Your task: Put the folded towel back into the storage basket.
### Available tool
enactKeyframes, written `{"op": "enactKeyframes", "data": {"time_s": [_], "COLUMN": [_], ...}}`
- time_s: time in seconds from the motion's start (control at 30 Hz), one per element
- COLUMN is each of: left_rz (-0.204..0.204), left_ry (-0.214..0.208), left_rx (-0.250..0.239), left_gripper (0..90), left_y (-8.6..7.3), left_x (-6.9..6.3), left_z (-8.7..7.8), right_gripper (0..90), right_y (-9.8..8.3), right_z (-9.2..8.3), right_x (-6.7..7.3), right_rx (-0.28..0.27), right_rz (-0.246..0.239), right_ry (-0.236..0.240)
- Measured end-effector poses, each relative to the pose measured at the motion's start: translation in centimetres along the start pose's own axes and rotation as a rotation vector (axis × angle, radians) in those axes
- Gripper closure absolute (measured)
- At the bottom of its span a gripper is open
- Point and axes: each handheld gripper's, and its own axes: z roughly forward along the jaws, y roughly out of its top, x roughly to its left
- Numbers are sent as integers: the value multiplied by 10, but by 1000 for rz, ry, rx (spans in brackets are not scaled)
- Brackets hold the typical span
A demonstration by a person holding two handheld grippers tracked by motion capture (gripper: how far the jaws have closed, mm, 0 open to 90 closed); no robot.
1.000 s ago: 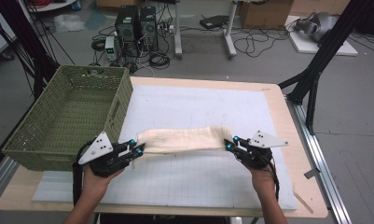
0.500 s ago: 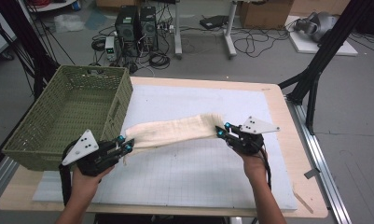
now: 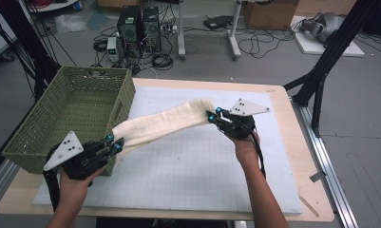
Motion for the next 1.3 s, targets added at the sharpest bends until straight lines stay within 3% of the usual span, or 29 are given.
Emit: {"op": "enactKeyframes", "data": {"time_s": [0.73, 1.0, 1.3], "left_rz": [-3, -6, -20], "left_ry": [114, 161, 210], "left_rx": [-59, -74, -97], "left_gripper": [814, 815, 815], "left_y": [12, 12, 13], "left_x": [16, 24, 34], "left_z": [-39, -50, -64], "right_gripper": [828, 828, 829], "right_y": [74, 98, 122], "right_z": [75, 110, 148], "right_x": [4, 11, 21], "right_rx": [-42, -34, -61], "right_rz": [-43, -59, -63], "right_ry": [42, 43, 45]}}
